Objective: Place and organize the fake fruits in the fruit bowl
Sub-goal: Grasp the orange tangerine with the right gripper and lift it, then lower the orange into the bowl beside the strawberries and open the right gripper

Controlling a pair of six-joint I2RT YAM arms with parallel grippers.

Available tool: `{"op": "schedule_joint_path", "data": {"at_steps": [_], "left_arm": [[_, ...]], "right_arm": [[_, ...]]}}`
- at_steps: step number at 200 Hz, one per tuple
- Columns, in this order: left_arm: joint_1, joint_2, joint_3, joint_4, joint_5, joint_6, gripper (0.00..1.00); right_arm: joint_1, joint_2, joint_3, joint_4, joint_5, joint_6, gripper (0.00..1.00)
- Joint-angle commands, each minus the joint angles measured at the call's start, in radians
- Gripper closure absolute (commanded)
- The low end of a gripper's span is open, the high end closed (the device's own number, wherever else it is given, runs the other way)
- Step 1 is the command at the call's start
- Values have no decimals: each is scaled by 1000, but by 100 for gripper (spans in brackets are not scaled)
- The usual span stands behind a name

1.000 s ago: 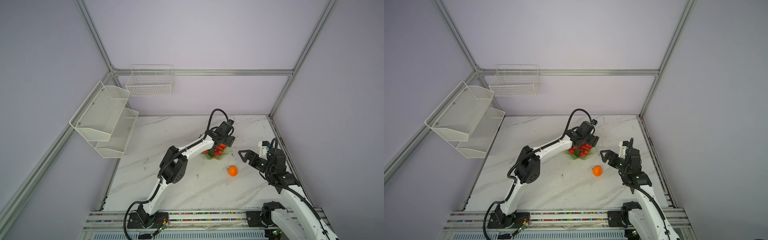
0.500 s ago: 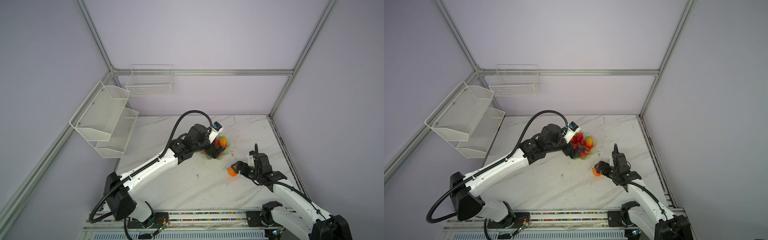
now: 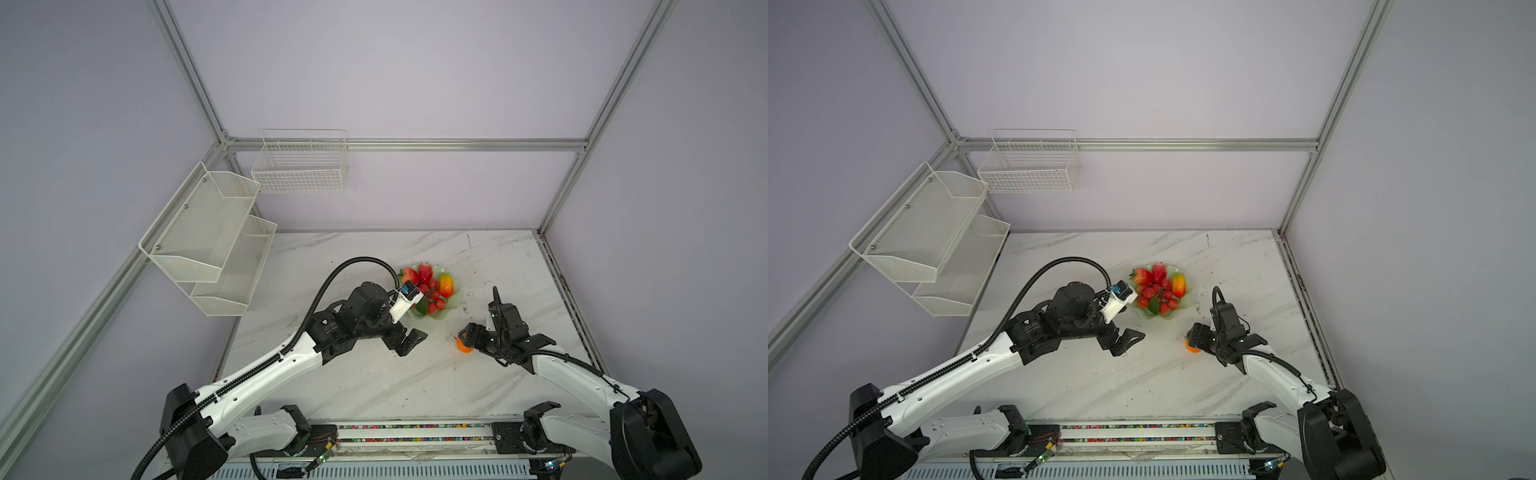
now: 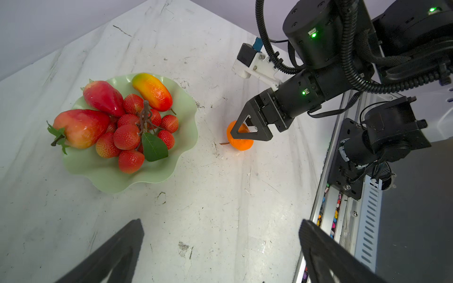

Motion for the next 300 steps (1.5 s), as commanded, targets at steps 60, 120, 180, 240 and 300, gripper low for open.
{"op": "schedule_joint_path", "data": {"at_steps": [60,120,180,240,300], "left_arm": [[2,18,-23,46,-63,-8,0],[2,-31,-45,65,-180,-38,0],[4,-67,-61,84,-246,-41,0],[14,-99,-78,75,-272,-36,0],[18,-93,-78,74,-270,-36,0]], "right_arm": [[16,-24,40,36,1,-1,44],[18,-129,120,150,-152,-32,44],[16,99,185,436,-255,-39,44],[15,205,238,437,-236,-87,43],[15,290,237,438,-220,-125,43]]}}
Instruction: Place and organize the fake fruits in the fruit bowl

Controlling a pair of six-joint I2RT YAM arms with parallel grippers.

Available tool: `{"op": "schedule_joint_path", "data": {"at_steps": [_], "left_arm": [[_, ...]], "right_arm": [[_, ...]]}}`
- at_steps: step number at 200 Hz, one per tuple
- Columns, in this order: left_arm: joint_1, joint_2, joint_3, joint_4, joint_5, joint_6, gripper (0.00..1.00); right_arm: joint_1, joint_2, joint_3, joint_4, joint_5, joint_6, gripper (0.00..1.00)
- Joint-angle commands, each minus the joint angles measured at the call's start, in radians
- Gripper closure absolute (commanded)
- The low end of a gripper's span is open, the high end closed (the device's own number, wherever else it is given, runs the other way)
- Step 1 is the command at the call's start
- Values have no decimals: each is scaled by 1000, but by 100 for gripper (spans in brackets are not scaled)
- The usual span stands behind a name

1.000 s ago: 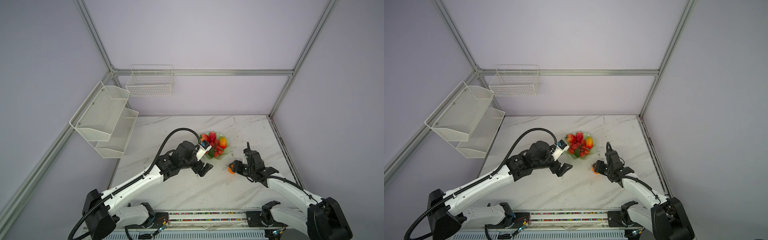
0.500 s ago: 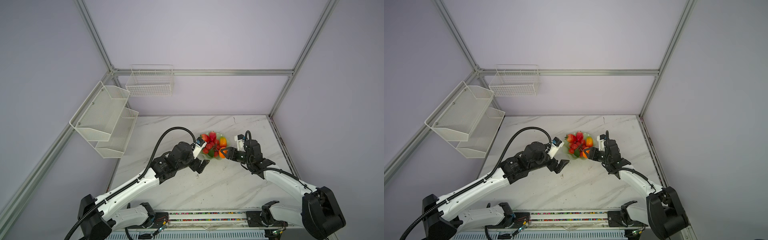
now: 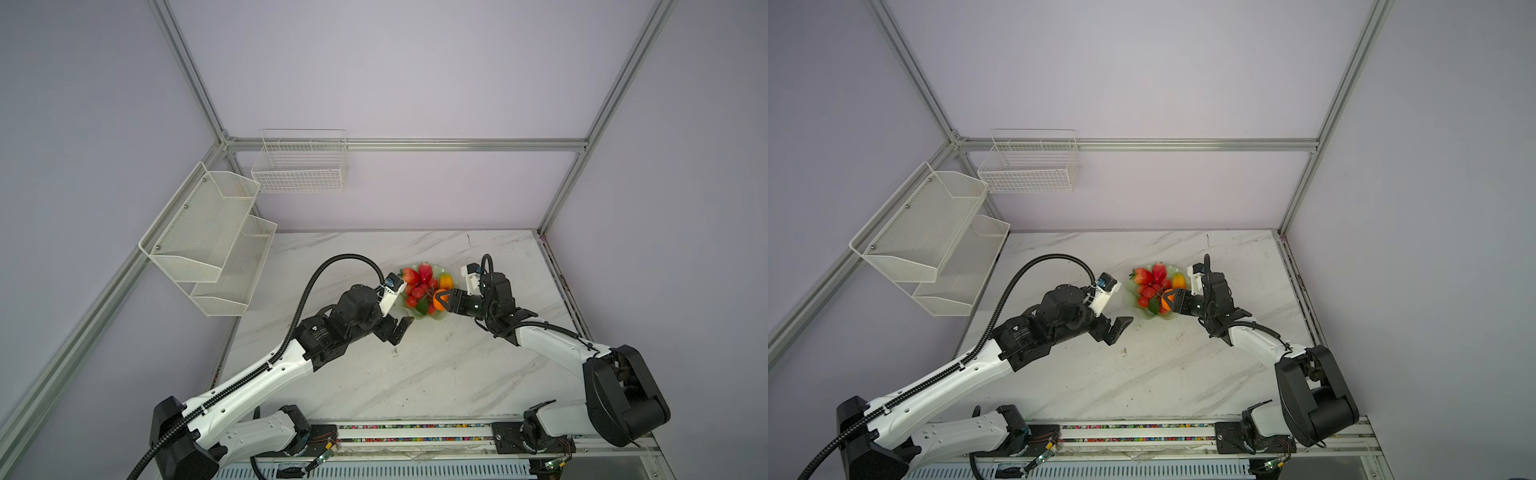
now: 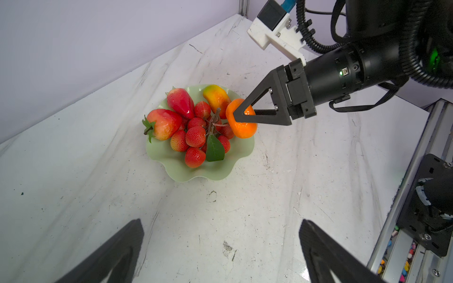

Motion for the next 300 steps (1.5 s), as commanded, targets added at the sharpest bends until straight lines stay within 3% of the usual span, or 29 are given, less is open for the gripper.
{"op": "schedule_joint_path", "data": {"at_steps": [1,55,89,164,191,214,222,252,278,300], "left_arm": [[5,-11,-29,30,-4,-8,0],[4,-11,-32,29,-2,-14,0],[5,-14,-35,24,-2,-17,0],[7,-31,-37,30,-37,-16,0],[17,-59,-58,75,-195,-26,0],[72,-101,-110,112,-398,-87,0],[104,-123,-137,119,-451,-116,0],[213,-231,-291,195,-635,-141,0],[269,-263,-440,317,-919,-141,0],[368,-194,-562,515,-901,-129,0]], "right_arm": [[5,31,12,28,8,-28,43],[4,89,16,47,5,-45,40],[4,104,25,43,15,-56,33],[4,53,75,-36,60,-84,26],[4,-58,91,-114,148,-81,24],[-18,-167,55,-161,292,-25,13],[-42,-202,30,-161,329,-1,7],[-232,-302,-48,-134,376,21,3],[-250,-335,-102,-10,630,-85,3],[-251,-319,-189,217,863,-193,3]]}}
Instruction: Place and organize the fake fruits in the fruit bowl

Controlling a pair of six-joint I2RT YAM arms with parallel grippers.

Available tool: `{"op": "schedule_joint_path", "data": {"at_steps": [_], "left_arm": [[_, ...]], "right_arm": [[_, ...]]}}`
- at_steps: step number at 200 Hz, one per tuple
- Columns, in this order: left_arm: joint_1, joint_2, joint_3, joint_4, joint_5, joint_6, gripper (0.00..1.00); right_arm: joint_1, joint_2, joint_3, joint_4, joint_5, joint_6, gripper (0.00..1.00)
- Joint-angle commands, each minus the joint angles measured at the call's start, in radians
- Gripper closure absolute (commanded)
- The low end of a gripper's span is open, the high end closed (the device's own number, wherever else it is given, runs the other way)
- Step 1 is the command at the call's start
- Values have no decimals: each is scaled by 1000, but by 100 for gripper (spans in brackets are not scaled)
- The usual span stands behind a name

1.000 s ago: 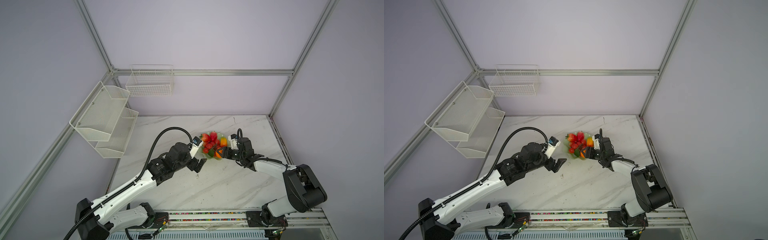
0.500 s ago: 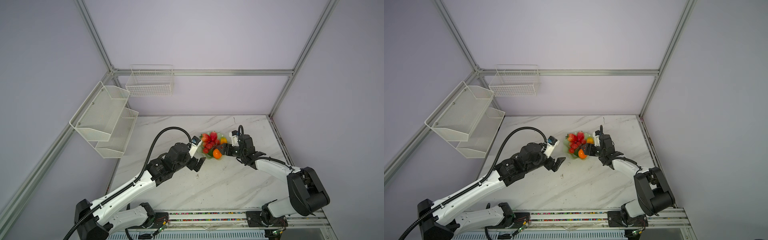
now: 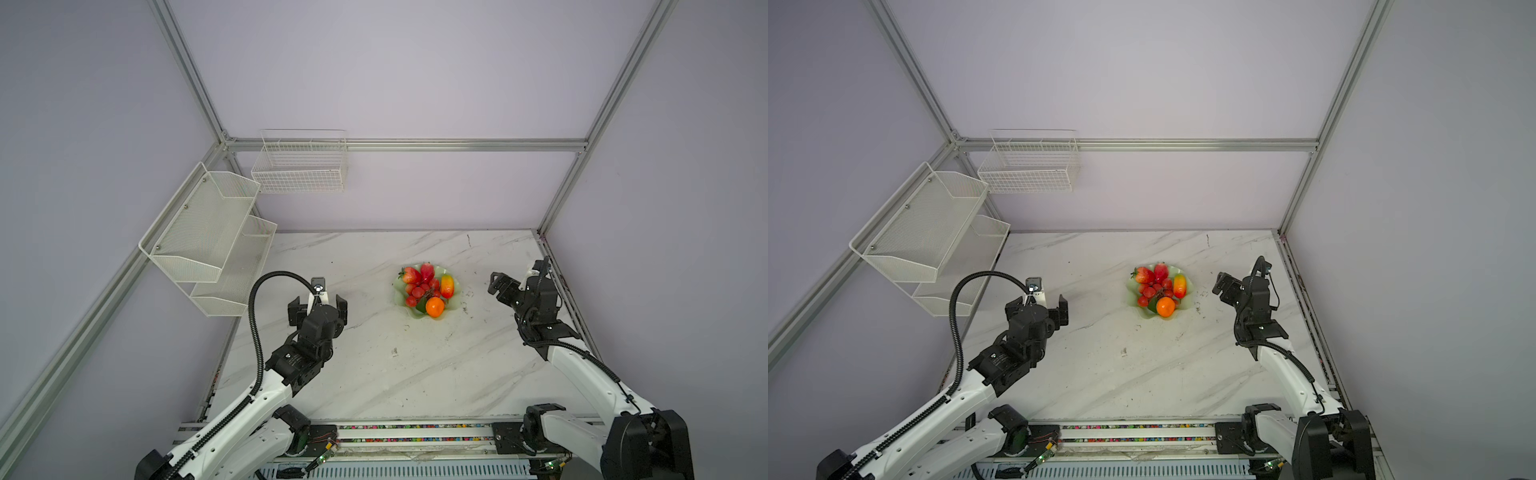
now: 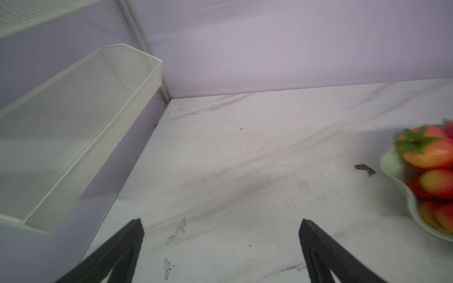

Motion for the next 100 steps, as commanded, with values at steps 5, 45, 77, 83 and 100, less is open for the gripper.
{"op": "schedule_joint_path", "data": {"at_steps": [5,45,77,83,100], "left_arm": [[104,85,-155,298,-121,4,0],[259,308,-294,799,76,92,0],[401,460,-299,1078,386,128,0],[406,484,-264,1041,370,135,0],[434,517,-206,975,441,159,0]], "right_arm": [[5,16,-107,320,337,-150,3],[-13,261,-323,978,288,-330,3],[-30,420,-277,1120,116,-365,3],[-32,449,-263,1137,93,-384,3],[-32,493,-225,1139,69,-439,3]]}}
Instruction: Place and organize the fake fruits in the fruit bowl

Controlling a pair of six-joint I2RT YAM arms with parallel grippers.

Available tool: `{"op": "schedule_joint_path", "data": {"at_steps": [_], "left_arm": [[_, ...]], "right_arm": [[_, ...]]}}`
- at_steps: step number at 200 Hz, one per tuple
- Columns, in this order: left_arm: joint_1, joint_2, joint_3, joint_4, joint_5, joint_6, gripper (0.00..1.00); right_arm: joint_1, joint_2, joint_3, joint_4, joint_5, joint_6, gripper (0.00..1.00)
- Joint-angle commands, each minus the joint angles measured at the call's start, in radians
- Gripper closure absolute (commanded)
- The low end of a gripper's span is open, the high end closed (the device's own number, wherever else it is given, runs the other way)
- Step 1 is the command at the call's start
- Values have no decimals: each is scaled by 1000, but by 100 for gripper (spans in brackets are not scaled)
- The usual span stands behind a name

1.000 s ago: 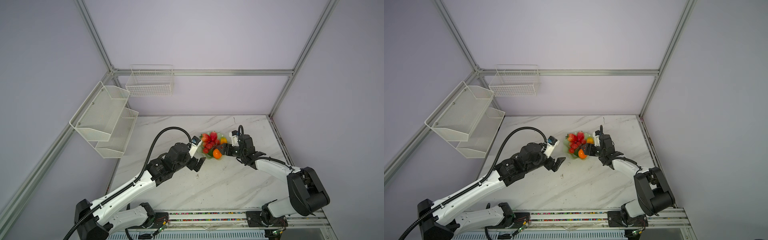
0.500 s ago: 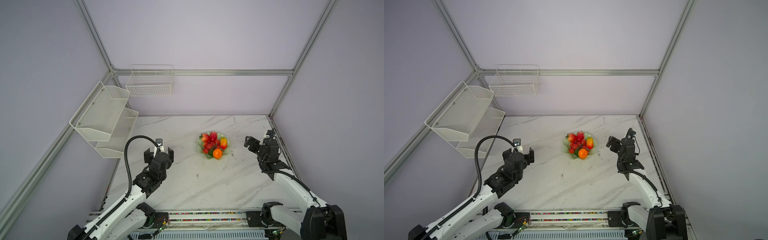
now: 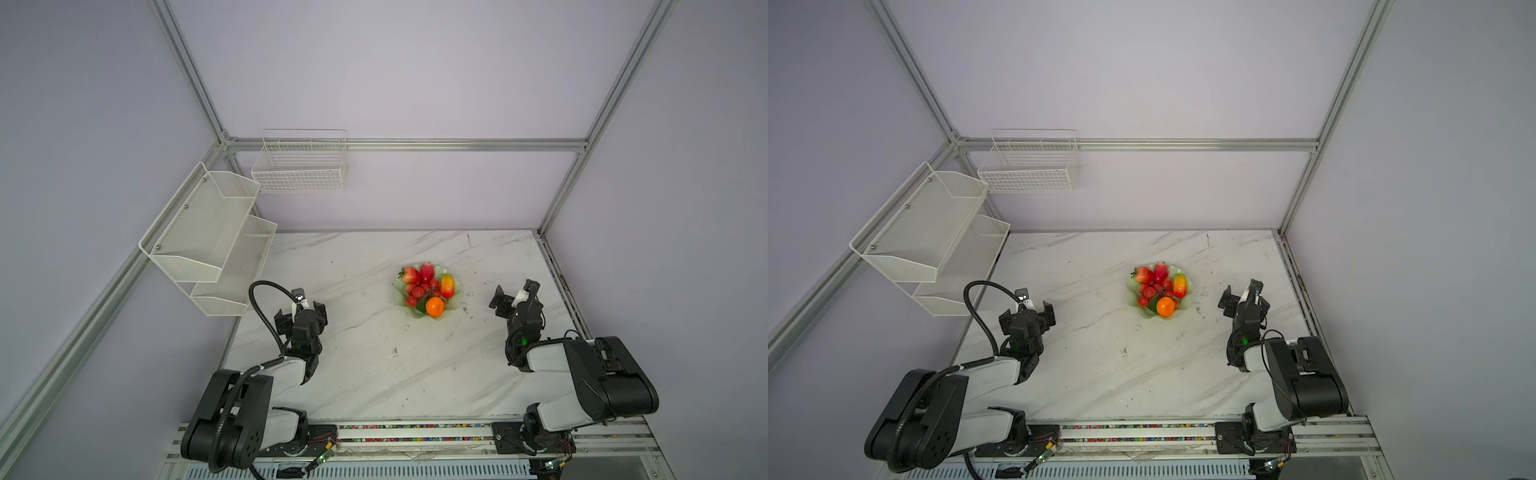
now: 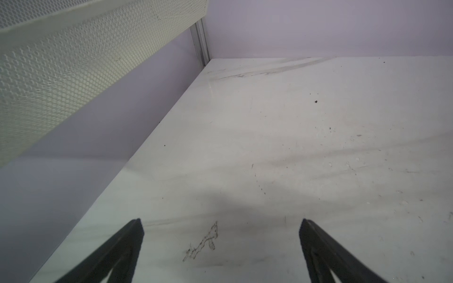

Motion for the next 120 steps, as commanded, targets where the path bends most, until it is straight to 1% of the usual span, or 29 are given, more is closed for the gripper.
{"op": "schedule_joint_path", "data": {"at_steps": [1,9,16,17,25,28,35,37,39,49,54,60,64,73,82,94,106,120], "left_arm": [[39,42,67,151,185,58,0],[46,60,67,181,214,83,0],[59,78,51,221,250,82,0],[61,98,48,232,250,82,0],[75,174,16,353,264,72,0],[83,224,5,413,272,69,0],[92,300,-8,583,285,101,0],[93,302,-7,597,287,107,0],[93,291,-3,580,291,108,0],[100,206,63,278,310,60,0],[107,202,103,185,321,44,0],[114,232,116,210,324,59,0],[117,254,113,257,325,68,0],[120,255,82,327,329,71,0],[121,252,87,309,314,57,0],[121,246,99,276,309,52,0],[121,248,96,283,310,55,0],[121,249,94,291,311,57,0]], "right_arm": [[-8,51,53,215,-79,-114,3],[-11,85,54,264,-92,-129,3],[-23,120,67,266,-124,-126,3],[-23,126,69,268,-131,-126,3],[-28,184,76,302,-175,-143,3],[-30,212,75,327,-189,-149,3],[-29,277,79,412,-218,-154,3],[-29,281,81,412,-221,-149,3],[-29,275,84,395,-225,-145,3],[-33,230,130,225,-219,-153,3],[-36,248,152,215,-200,-151,3],[-35,260,160,221,-193,-145,3],[-35,247,153,212,-189,-145,3],[-35,247,160,193,-145,-136,3],[-33,250,148,231,-141,-136,3],[-33,247,162,186,-143,-138,3],[-33,250,158,212,-150,-137,3],[-33,247,159,197,-145,-138,3]]}}
